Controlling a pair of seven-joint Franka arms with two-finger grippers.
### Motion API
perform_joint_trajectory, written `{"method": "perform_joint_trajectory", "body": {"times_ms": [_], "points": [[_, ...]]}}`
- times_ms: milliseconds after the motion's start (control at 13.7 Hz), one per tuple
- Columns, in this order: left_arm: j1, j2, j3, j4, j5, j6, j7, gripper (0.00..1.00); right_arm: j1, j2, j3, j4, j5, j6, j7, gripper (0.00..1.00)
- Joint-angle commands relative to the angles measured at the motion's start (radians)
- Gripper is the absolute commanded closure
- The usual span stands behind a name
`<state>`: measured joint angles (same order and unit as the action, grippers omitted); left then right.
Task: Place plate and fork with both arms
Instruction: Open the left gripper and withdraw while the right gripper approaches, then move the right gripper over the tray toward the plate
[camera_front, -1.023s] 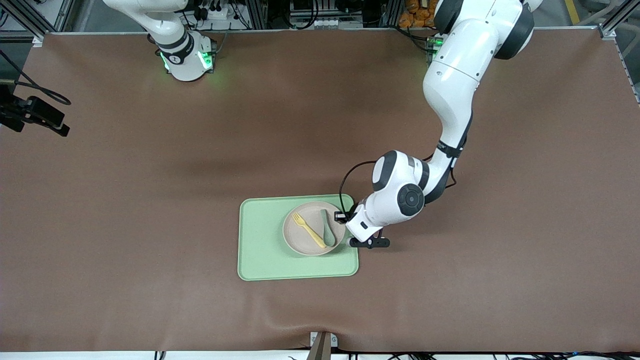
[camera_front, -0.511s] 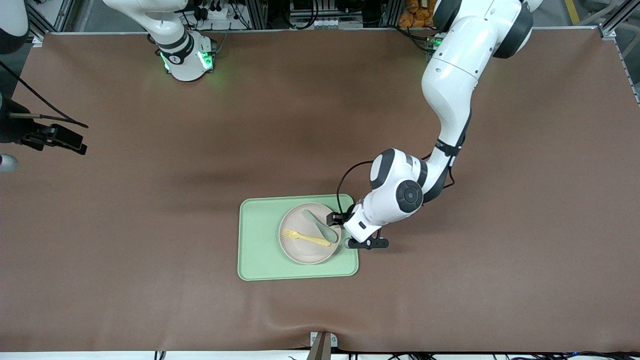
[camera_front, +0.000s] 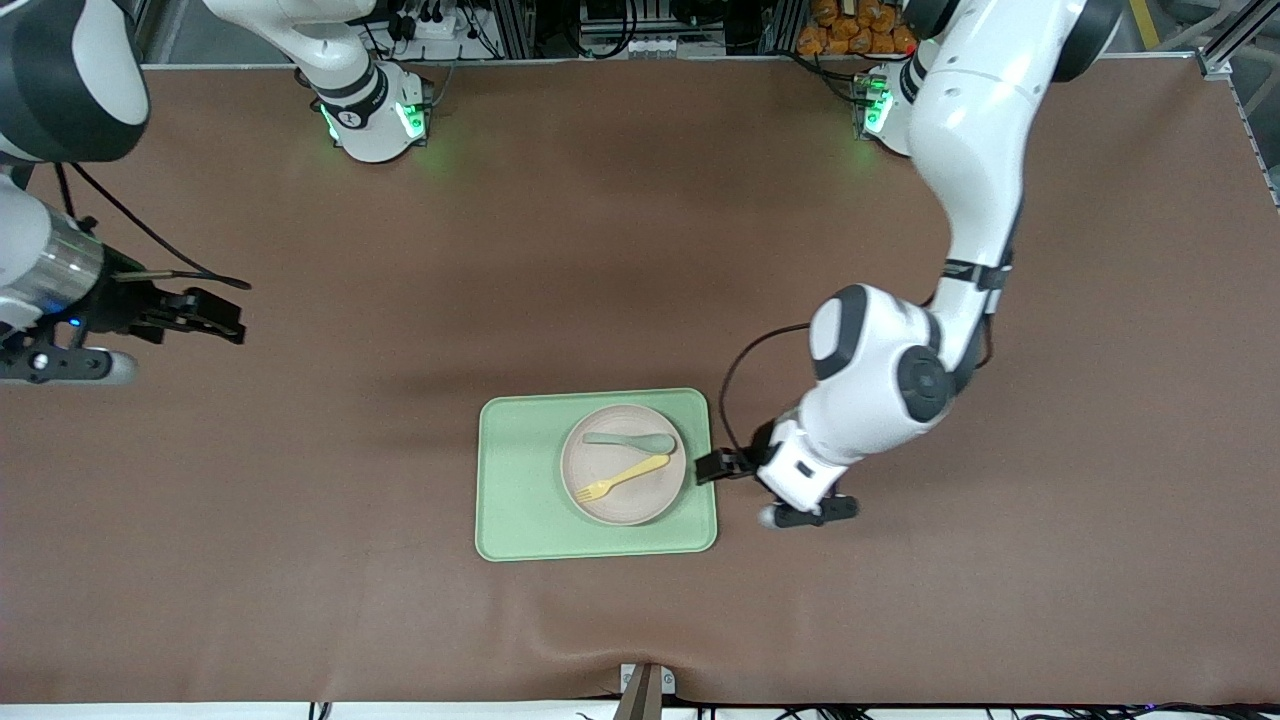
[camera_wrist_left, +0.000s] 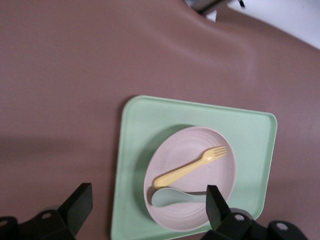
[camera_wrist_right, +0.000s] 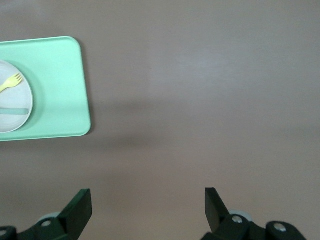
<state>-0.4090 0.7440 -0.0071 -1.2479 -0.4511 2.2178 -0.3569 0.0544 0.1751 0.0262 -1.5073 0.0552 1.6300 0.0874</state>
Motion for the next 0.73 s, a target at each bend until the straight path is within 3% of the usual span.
{"method": "perform_joint_trajectory", "body": {"times_ms": [0,438,657], "points": [[0.044,-0.130,0.050,-0.025,0.064,-0.157,-0.016,0.00,0.047,0.062,-0.002,0.062,0.038,0.017,-0.005,0.00],[0.219,-0.353,0.055,-0.025,0.257,-0.419,-0.001,0.00,0.169,0.245,0.001,0.130,0.040,0.243,-0.008,0.00],[0.277,-0.483,0.053,-0.053,0.324,-0.585,0.094,0.00,0.223,0.332,0.003,0.159,0.040,0.355,-0.018,0.00]]}}
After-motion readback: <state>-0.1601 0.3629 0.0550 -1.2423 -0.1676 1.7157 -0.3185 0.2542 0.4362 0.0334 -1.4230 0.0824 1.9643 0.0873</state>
